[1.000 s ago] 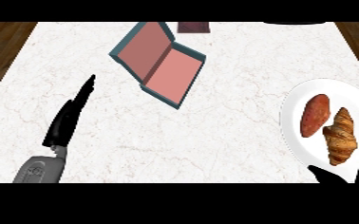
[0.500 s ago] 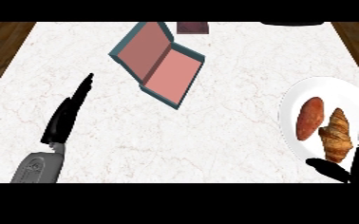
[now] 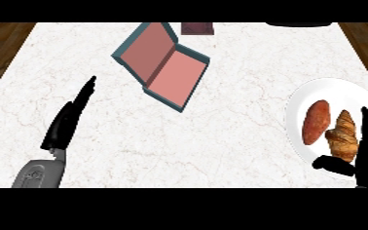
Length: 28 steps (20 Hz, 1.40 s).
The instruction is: Pick the croissant from the plate and place it in the cardboard box
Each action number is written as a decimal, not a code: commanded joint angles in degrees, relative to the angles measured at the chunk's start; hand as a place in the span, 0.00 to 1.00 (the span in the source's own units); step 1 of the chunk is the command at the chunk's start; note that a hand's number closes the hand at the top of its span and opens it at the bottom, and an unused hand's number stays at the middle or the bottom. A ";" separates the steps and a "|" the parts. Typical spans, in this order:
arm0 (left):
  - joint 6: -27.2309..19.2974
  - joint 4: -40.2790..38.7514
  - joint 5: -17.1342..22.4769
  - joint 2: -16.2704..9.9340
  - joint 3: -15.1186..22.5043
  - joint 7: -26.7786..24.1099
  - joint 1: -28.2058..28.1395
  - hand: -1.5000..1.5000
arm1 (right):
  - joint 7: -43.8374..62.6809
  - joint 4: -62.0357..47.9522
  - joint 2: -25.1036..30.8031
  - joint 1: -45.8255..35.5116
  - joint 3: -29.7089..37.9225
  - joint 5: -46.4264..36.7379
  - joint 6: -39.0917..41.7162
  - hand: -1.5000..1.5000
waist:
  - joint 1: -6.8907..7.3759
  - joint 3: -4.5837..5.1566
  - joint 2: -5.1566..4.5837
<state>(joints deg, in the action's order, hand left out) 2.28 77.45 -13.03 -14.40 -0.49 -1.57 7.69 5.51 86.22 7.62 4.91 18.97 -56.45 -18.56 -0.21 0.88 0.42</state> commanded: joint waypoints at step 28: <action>2.90 0.33 -2.23 2.65 2.56 -1.88 3.30 0.50 | 6.52 -12.42 -7.30 -13.29 -16.07 -23.60 -5.18 1.00 | 11.55 -0.25 -3.70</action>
<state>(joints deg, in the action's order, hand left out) 4.41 77.38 -14.91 -12.46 0.47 -2.93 9.79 8.55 78.10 6.58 -4.15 10.29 -79.09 -28.59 5.10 2.62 -0.66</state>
